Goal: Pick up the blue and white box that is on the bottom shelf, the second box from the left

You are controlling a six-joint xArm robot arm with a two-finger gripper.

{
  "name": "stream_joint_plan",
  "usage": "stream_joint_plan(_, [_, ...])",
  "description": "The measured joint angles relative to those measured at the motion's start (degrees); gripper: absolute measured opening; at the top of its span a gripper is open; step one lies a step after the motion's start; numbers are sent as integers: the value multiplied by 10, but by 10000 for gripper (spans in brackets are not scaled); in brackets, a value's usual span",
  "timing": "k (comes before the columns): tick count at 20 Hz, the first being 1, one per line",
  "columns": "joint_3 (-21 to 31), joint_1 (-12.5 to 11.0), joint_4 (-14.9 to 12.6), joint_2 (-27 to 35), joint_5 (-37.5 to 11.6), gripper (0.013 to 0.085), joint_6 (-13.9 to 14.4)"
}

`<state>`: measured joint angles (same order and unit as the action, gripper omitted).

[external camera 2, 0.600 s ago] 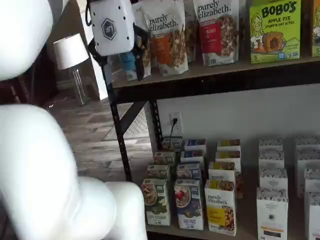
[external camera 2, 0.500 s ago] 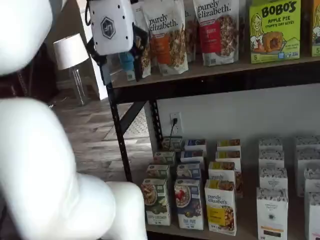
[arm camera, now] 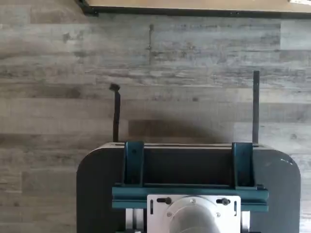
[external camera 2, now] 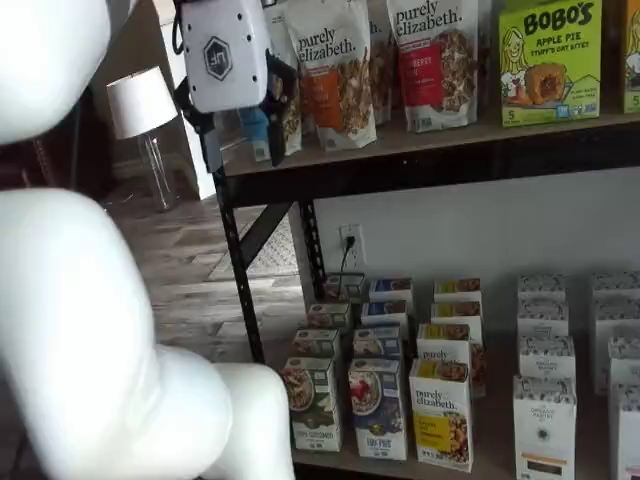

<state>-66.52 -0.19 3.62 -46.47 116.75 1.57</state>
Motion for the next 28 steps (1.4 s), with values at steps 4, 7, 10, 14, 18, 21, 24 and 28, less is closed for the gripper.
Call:
stream_joint_plan(4, [18,13,-8,-5,-21,850,9])
stream_joint_plan(7, [38,19,-9,-9,-41,850,14])
stream_joint_plan(10, [54,18,-4,-11,-56,850,15])
stream_joint_plan(14, [91,32,-16,-19,-89,850,24])
stream_joint_plan(18, [135,38,-20,-29,-130,850,28])
stream_joint_plan(21, [161,31,-9,-34,-156,850,23])
stream_joint_plan(24, [186,28,-4,-35,-180,850,20])
stream_joint_plan(28, [216,39,-17,-36,-214,850,28])
